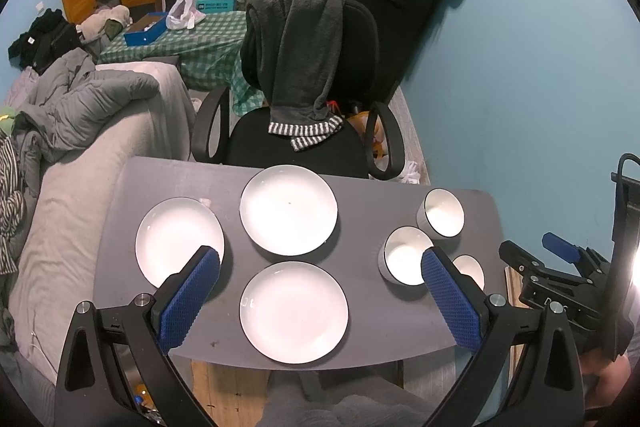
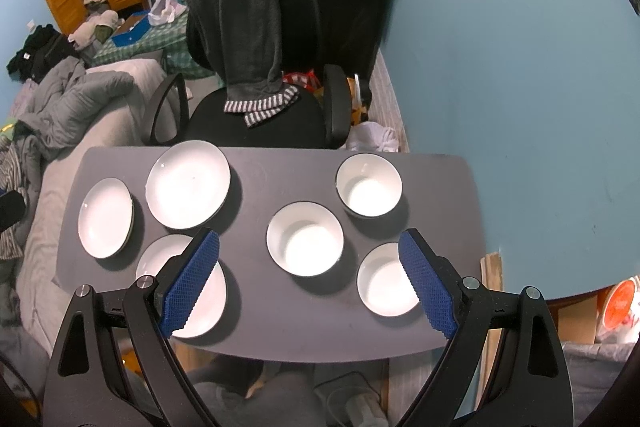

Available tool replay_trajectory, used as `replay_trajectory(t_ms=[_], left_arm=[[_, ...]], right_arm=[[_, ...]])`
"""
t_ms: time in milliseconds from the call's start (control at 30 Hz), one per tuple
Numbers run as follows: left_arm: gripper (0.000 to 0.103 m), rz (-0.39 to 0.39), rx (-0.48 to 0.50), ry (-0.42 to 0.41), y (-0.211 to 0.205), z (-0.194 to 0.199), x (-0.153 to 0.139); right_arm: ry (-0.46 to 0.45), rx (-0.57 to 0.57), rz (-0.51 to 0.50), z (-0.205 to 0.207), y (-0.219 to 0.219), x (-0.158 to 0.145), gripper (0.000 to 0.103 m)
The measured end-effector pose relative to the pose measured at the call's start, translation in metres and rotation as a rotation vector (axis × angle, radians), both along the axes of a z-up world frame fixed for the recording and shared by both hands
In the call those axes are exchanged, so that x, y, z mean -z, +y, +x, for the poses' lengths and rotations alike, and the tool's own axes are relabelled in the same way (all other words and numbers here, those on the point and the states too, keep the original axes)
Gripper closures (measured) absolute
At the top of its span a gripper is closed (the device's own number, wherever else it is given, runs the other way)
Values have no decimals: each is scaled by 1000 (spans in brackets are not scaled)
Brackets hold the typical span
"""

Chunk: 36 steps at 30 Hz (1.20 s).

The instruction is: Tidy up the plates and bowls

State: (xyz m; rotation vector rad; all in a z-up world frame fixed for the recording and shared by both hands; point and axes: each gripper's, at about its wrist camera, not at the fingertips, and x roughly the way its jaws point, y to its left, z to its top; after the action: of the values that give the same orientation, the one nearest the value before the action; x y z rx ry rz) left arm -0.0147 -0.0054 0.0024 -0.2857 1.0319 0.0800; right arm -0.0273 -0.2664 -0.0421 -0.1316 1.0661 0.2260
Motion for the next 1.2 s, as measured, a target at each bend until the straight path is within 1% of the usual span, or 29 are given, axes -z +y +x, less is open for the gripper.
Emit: replay_trajectory(t_ms=[567, 800, 967, 1200], left_arm=[[1, 1, 0, -1, -2, -2, 1], [1, 22, -1, 2, -4, -4, 3], [1, 37, -19, 0, 3, -5, 7], [1, 25, -43, -8, 19, -11, 15]], right_arm=[[-4, -2, -18, -2, 4, 0, 13], [0, -4, -13, 2, 4, 2, 13], [11, -13, -21, 7, 6, 5, 13], [30, -54, -17, 11, 16, 11, 13]])
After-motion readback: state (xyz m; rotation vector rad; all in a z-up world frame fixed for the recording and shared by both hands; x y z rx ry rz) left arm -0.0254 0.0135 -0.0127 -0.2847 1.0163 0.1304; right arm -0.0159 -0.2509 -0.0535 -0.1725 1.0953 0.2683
